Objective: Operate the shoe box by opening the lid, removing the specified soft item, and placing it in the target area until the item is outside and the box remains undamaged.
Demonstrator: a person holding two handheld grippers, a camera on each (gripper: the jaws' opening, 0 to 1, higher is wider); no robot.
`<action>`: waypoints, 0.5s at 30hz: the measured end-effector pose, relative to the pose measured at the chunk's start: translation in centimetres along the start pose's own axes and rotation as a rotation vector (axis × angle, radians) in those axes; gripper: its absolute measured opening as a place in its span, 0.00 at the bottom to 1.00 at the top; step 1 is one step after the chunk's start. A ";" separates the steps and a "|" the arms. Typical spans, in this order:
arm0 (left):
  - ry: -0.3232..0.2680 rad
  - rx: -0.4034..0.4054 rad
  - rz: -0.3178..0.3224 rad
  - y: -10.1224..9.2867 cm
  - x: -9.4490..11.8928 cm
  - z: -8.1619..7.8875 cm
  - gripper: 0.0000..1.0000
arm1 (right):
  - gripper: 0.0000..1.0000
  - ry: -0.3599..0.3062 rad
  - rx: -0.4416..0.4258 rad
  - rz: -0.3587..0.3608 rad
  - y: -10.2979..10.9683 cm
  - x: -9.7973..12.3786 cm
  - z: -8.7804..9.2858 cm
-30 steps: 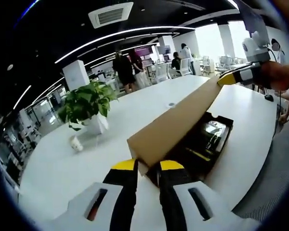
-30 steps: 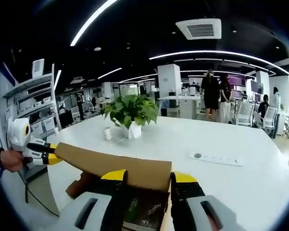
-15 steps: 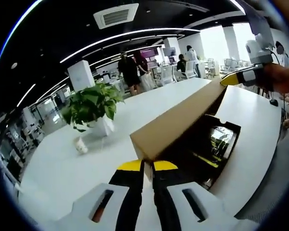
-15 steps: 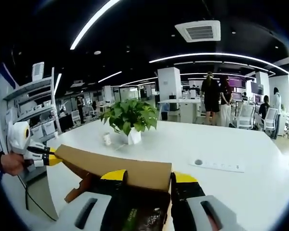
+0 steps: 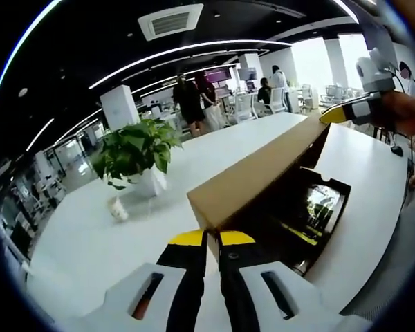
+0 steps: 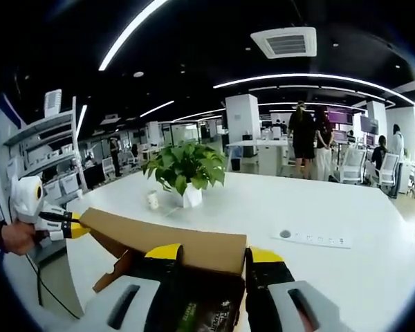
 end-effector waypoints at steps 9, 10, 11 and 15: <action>-0.001 0.004 0.000 0.0 0.0 0.1 0.03 | 0.32 0.012 0.008 0.007 0.2 0.4 0.2; -0.001 0.006 -0.001 0.0 0.1 0.2 0.03 | 0.32 0.012 0.008 0.008 0.2 0.5 0.2; -0.002 0.008 -0.002 0.0 0.1 0.2 0.03 | 0.32 0.012 0.007 0.008 0.2 0.5 0.2; -0.004 0.020 -0.008 -0.1 0.2 0.3 0.03 | 0.32 0.011 0.008 0.005 0.2 0.6 0.3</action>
Point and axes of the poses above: the point that each gripper's makers call its tool centre point, and the gripper's own axes: x roughly backward along the fingers, y roughly to its left, z roughly out of its underside, the point moved 2 cm from there along x, roughly backward along the fingers, and after that the axes turned 13 degrees about z, right-handed, at the moved point
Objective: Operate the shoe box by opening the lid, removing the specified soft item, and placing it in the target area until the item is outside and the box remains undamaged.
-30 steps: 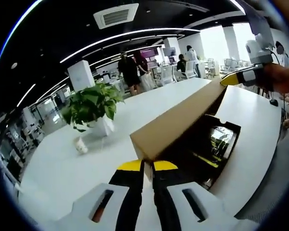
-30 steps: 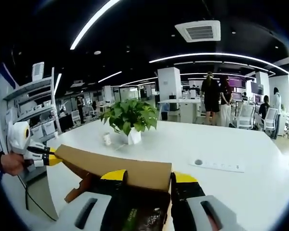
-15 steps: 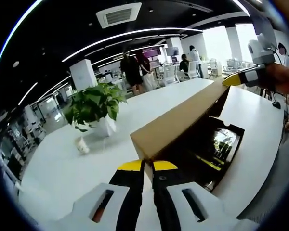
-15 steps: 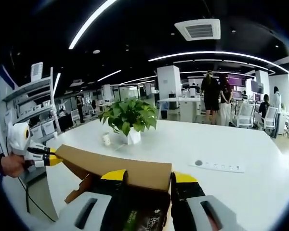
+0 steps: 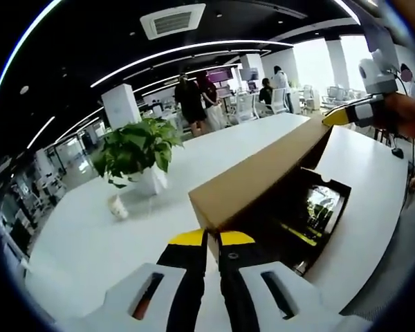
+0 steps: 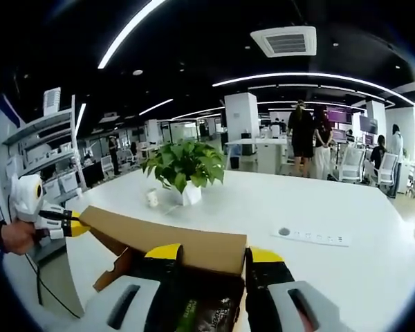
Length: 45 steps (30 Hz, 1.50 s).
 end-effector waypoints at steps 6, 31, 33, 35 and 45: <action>0.004 0.013 -0.004 0.1 0.1 0.0 0.02 | 0.33 -0.005 0.036 -0.004 0.1 0.3 0.1; -0.005 0.027 0.018 0.1 0.0 -0.2 0.02 | 0.23 0.056 0.114 0.034 -2.2 -0.6 3.1; -0.005 0.028 0.019 0.0 0.0 -0.2 0.02 | 0.22 0.067 0.113 0.045 -2.5 -0.8 3.5; -0.004 0.027 0.020 0.0 0.0 -0.2 0.02 | 0.19 0.076 0.114 0.049 -2.7 -1.3 4.0; -0.004 0.024 0.027 0.2 -0.2 -0.4 0.02 | 0.08 0.105 0.105 0.056 -2.9 -3.4 5.1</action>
Point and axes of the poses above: the point that each gripper's makers call its tool centre point, and the gripper's own axes: x roughly backward along the fingers, y roughly to its left, z roughly out of its underside, the point moved 2 cm from there along x, roughly backward along the fingers, and after that the axes turned 13 degrees about z, right-handed, at the moved point
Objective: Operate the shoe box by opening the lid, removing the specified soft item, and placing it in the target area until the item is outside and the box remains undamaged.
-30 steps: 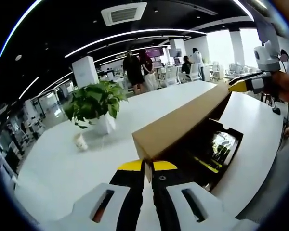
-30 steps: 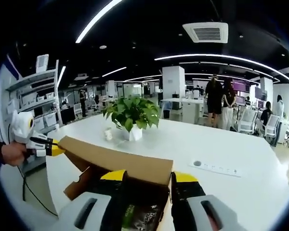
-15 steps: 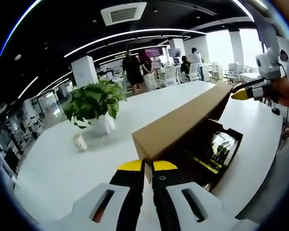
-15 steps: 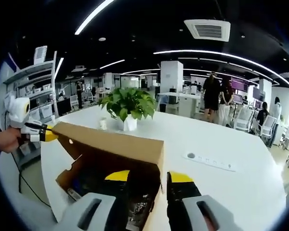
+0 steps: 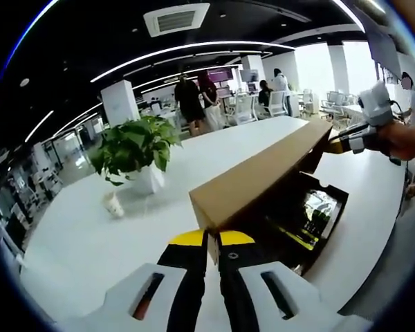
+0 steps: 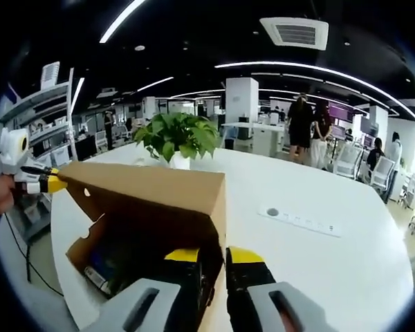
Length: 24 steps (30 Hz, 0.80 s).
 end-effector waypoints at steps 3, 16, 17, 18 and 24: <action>-0.001 0.000 -0.001 0.1 -0.1 -0.1 0.02 | 0.05 -0.001 -0.014 -0.005 0.1 -0.6 0.0; -0.009 0.003 -0.010 0.7 -0.6 -0.7 0.02 | 0.00 0.017 -0.022 0.038 -0.6 -2.4 0.5; -0.010 0.003 -0.012 0.8 -0.7 -0.7 0.02 | 0.00 0.015 -0.028 0.038 -0.6 -2.4 0.4; -0.011 0.004 -0.016 1.0 -0.8 -0.8 0.03 | 0.00 0.014 -0.030 0.037 -0.6 -2.5 0.4; -0.012 -0.005 -0.038 1.6 -1.4 -1.2 0.03 | 0.00 0.011 -0.027 0.027 -0.6 -2.7 0.1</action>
Point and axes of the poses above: the point that each gripper's makers call its tool centre point, and the gripper's own axes: x roughly backward along the fingers, y roughly to its left, z roughly out of its underside, the point moved 2 cm from there along x, roughly backward along the fingers, and after that the axes turned 13 degrees about z, right-handed, at the moved point
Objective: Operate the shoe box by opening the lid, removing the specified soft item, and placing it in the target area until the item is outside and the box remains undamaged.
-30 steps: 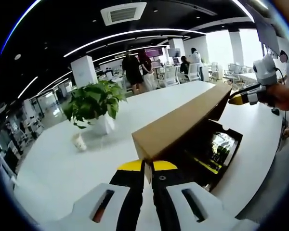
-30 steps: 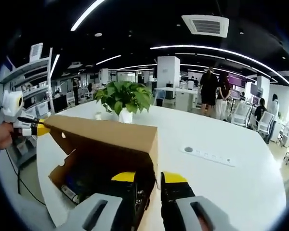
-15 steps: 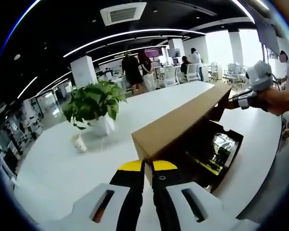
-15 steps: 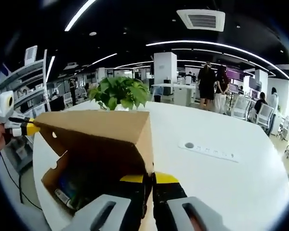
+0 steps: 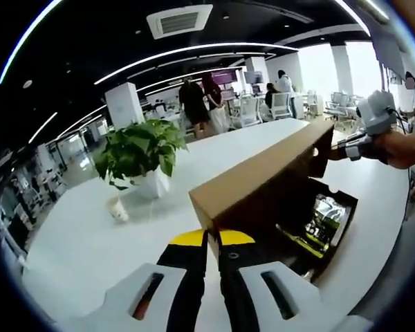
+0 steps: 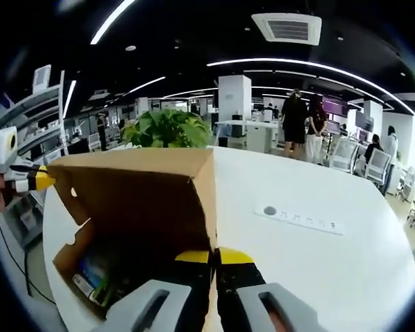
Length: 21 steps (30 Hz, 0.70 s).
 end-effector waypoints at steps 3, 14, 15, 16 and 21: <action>0.027 0.016 0.003 0.0 -0.6 0.7 0.03 | 0.00 0.001 -0.005 -0.002 -0.1 -0.2 -0.2; 0.075 0.060 0.013 0.0 -1.8 3.0 0.03 | 0.00 0.008 0.006 -0.011 -0.1 -0.6 0.0; 0.079 0.058 0.016 0.0 -1.9 3.1 0.03 | 0.00 0.007 0.006 -0.011 -0.1 -0.7 -0.1; 0.082 0.058 0.018 0.0 -1.9 3.2 0.03 | 0.00 0.007 0.006 -0.011 -0.1 -0.7 -0.1; 0.097 0.059 0.025 0.3 -2.4 3.7 0.03 | 0.00 0.009 0.005 -0.012 0.0 -1.0 -0.3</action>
Point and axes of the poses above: the point that each gripper's makers call its tool centre point, and the gripper's own axes: x roughly backward along the fingers, y roughly to its left, z roughly out of its underside, the point moved 2 cm from there along x, roughly backward along the fingers, and after that the axes turned 13 degrees about z, right-handed, at the moved point
